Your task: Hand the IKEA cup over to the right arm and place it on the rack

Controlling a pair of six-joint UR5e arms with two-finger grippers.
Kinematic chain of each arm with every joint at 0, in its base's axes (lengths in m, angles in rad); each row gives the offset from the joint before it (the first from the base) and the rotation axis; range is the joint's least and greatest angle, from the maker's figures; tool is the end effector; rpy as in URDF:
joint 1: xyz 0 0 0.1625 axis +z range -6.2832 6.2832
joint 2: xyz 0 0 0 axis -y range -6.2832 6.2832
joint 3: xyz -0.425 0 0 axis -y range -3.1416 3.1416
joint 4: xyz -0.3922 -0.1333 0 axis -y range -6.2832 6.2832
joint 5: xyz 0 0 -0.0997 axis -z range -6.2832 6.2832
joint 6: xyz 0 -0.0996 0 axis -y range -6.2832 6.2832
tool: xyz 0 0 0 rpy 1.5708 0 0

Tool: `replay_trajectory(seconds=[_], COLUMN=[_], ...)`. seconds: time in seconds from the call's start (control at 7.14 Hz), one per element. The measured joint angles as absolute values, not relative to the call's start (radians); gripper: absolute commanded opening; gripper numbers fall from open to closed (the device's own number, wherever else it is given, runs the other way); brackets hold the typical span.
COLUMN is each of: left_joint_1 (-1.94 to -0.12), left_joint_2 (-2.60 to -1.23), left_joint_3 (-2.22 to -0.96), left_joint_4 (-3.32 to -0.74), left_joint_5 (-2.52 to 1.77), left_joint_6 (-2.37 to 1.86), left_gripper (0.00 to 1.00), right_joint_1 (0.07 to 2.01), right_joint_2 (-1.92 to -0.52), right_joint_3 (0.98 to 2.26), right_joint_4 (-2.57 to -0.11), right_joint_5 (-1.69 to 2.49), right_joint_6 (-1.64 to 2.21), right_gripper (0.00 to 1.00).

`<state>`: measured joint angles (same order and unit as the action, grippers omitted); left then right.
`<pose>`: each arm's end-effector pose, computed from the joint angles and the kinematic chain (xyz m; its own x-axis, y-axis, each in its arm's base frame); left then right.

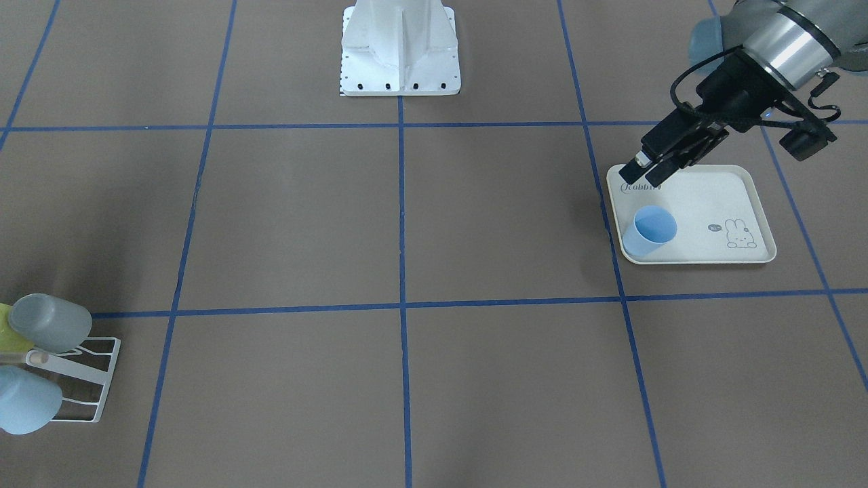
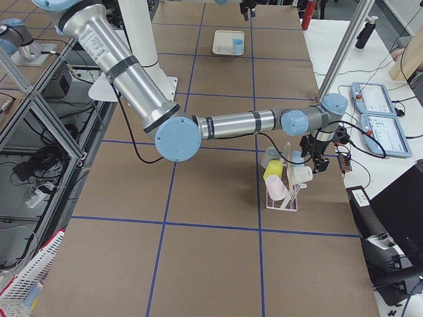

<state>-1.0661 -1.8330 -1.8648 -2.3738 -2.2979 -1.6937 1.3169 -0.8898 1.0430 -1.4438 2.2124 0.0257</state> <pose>0.2009 -0.5024 0.2841 0.0591 -0.2965 -0.9532 0.3496 0.9006 -0.2584 -0.1228 -0.7668 0.4820 0.7398 -0.3374 0.5821 0.2224 0.9392 0.2617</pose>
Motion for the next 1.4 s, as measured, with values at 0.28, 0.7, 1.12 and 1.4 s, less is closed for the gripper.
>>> replay_trajectory(seconds=[0.28, 0.7, 1.12, 1.4], left_joint_1=[-1.089, -1.131, -1.146, -1.14], left_joint_2=[-1.817, -1.688, -1.583, -1.514], left_joint_3=[-1.873, -1.913, -1.917, -1.913], left_joint_4=[-2.288, -2.229, -2.223, -2.188], left_joint_5=[-2.298, -2.299, -2.298, -2.297], left_joint_6=[-1.535, -1.306, -1.142, -1.044], left_gripper=[1.0, 1.0, 1.0, 0.99], right_joint_1=[1.343, 1.351, 1.35, 1.356], right_joint_2=[-0.898, -0.928, -0.934, -0.933], right_joint_3=[1.096, 1.146, 1.15, 1.178], right_joint_4=[-1.448, -1.446, -1.444, -1.449], right_joint_5=[2.223, 2.225, 2.226, 2.263], right_joint_6=[0.027, 0.031, 0.047, 0.072], right_gripper=[0.99, 0.99, 0.99, 0.99])
